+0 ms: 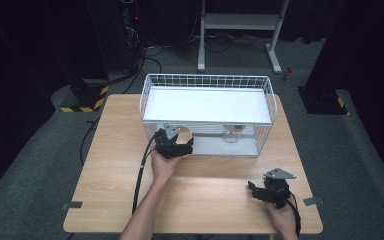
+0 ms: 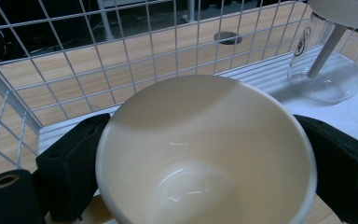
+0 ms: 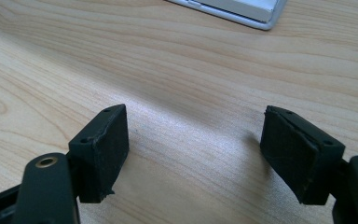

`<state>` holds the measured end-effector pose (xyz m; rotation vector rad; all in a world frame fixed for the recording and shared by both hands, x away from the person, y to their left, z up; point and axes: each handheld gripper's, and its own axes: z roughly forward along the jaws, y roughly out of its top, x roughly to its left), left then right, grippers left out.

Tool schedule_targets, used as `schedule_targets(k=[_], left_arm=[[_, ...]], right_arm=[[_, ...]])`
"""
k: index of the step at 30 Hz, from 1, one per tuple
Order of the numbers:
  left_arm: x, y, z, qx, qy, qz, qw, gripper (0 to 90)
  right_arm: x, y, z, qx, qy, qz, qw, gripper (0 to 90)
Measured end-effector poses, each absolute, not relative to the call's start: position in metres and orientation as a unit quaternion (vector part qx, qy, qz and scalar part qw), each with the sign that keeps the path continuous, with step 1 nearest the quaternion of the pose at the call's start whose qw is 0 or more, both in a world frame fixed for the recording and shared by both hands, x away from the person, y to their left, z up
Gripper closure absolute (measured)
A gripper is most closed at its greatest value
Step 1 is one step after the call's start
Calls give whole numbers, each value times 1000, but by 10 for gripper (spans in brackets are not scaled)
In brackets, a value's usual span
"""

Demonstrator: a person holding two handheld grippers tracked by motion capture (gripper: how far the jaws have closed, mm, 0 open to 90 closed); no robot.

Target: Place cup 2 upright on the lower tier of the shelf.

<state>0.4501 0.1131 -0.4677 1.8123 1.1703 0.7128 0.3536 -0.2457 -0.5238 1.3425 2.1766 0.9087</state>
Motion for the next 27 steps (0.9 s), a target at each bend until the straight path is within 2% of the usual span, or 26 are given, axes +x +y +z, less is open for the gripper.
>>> schedule_targets(k=[11,27], left_arm=[[450,113,-467,724,468,283,420,18],[443,116,-460,722,466,279,428,32]], right_arm=[[354,-246,-524,483,784,327,212,236],[354,-246,-524,483,784,327,212,236]])
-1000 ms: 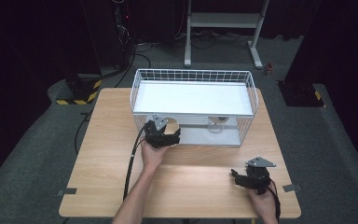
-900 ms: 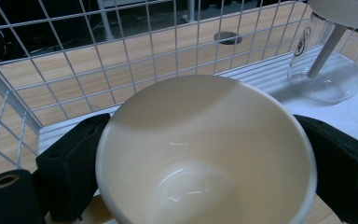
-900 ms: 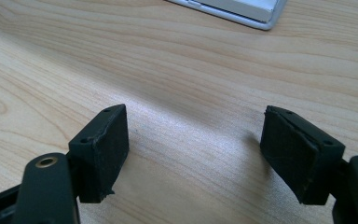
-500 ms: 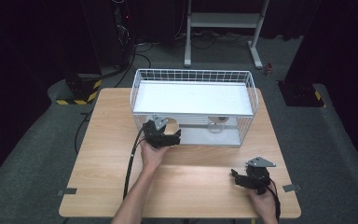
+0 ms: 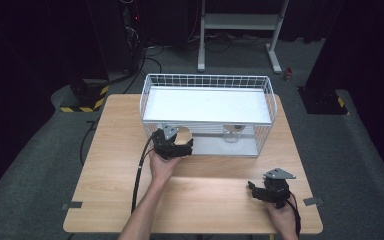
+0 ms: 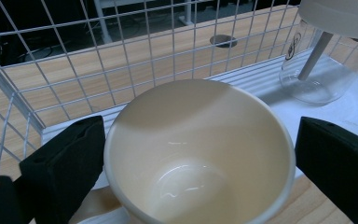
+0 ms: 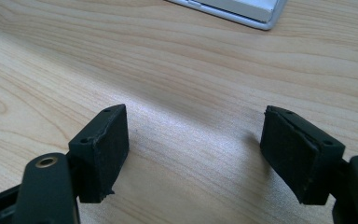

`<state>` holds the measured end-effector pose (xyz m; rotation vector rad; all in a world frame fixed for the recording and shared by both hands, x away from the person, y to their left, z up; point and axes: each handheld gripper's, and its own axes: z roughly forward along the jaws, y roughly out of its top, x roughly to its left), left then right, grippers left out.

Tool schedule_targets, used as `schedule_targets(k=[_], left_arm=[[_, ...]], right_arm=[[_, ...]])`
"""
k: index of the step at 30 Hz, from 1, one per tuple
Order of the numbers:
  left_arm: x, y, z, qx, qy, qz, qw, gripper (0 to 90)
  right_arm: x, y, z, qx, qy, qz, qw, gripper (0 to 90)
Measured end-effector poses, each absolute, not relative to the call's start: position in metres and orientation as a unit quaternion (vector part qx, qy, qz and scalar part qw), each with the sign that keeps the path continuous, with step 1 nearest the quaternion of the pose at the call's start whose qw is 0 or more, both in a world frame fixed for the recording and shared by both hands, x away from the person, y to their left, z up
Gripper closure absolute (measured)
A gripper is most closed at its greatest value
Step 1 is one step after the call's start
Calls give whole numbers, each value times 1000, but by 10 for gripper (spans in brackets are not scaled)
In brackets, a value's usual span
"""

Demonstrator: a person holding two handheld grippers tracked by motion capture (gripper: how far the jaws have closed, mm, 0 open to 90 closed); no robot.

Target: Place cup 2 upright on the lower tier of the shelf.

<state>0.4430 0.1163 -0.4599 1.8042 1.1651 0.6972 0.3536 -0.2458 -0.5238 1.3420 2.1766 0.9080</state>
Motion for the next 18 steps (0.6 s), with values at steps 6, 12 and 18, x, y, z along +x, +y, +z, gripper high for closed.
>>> schedule_targets(k=[6,12,18], left_arm=[[439,118,-456,722,464,284,427,32],[434,121,-453,723,462,284,427,32],[430,123,-450,728,456,286,425,32]], right_arm=[[354,-246,-524,483,784,327,212,236],[354,-246,-524,483,784,327,212,236],[354,-246,-524,483,784,327,212,236]])
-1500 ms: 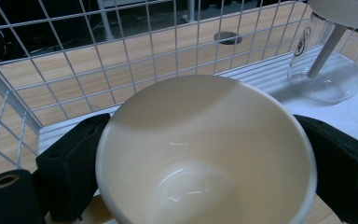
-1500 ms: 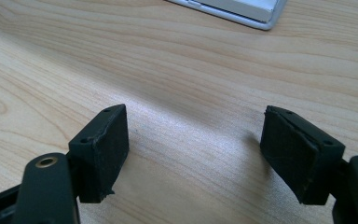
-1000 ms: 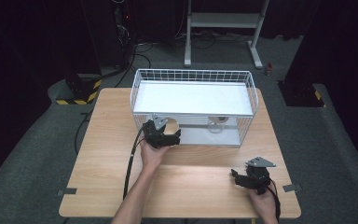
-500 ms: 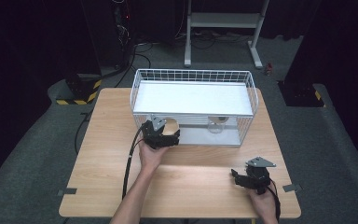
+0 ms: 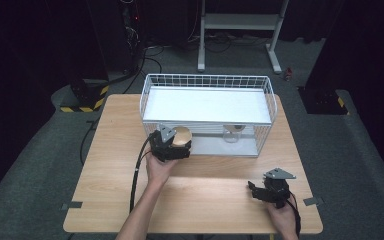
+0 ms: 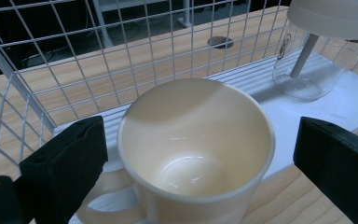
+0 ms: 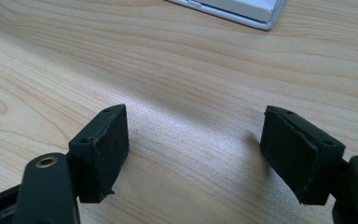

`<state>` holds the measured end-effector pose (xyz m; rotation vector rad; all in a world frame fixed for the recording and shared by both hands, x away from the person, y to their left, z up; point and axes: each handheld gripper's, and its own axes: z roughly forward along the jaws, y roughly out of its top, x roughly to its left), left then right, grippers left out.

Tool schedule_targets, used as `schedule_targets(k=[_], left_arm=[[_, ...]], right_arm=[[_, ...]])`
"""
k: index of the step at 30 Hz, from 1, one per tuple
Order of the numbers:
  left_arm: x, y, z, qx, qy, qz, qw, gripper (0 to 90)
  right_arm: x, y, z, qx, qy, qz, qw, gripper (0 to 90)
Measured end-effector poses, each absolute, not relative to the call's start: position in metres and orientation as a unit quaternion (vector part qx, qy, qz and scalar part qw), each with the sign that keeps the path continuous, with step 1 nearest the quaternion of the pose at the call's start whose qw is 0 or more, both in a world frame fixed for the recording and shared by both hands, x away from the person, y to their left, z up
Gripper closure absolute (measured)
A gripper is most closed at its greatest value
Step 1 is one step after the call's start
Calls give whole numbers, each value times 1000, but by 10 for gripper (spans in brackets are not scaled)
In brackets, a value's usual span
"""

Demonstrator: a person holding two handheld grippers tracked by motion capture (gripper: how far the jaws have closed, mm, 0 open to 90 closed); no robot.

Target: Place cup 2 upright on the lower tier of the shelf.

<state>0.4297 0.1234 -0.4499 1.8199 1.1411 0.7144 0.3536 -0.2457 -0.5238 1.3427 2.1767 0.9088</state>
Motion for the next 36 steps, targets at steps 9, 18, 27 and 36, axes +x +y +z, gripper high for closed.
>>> schedule_targets(k=[9,18,27,36], left_arm=[[420,124,-448,734,451,289,419,39],[411,128,-450,733,455,286,418,56],[399,129,-453,734,458,280,415,83],[392,127,-460,738,469,278,398,145]], right_arm=[[354,-246,-524,483,784,327,212,236],[354,-246,-524,483,784,327,212,236],[354,-246,-524,483,784,327,212,236],[354,-246,-524,483,784,327,212,236]])
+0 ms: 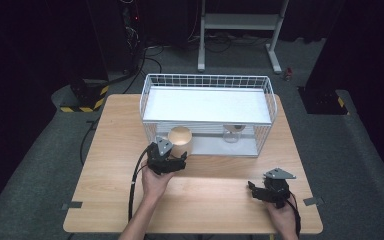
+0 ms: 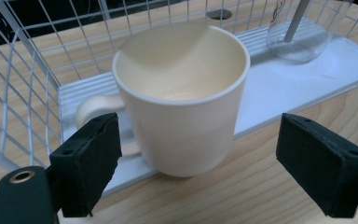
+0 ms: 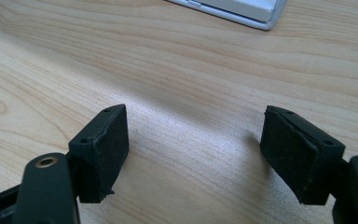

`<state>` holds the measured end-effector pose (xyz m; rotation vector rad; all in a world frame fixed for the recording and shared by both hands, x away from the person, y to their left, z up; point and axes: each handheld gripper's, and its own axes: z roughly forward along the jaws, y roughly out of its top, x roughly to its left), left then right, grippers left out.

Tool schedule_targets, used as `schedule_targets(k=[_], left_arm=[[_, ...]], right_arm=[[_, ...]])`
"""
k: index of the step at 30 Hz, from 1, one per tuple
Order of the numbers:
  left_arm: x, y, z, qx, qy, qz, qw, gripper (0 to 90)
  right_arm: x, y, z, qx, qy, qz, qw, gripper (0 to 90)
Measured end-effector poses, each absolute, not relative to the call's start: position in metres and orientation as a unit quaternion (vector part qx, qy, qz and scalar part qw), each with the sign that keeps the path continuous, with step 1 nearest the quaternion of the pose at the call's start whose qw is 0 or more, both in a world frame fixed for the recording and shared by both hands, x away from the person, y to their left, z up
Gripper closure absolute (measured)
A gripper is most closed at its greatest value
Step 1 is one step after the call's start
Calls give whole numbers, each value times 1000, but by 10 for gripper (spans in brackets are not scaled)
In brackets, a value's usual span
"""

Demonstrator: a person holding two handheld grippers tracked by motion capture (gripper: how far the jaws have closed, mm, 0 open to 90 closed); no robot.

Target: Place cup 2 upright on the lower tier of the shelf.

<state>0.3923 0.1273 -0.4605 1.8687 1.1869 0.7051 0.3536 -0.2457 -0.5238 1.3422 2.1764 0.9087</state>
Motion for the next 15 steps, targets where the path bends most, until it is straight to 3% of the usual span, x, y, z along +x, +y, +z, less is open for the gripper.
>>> schedule_targets(k=[15], left_arm=[[392,121,-477,738,491,260,382,171]], right_arm=[[354,-246,-524,483,784,327,212,236]])
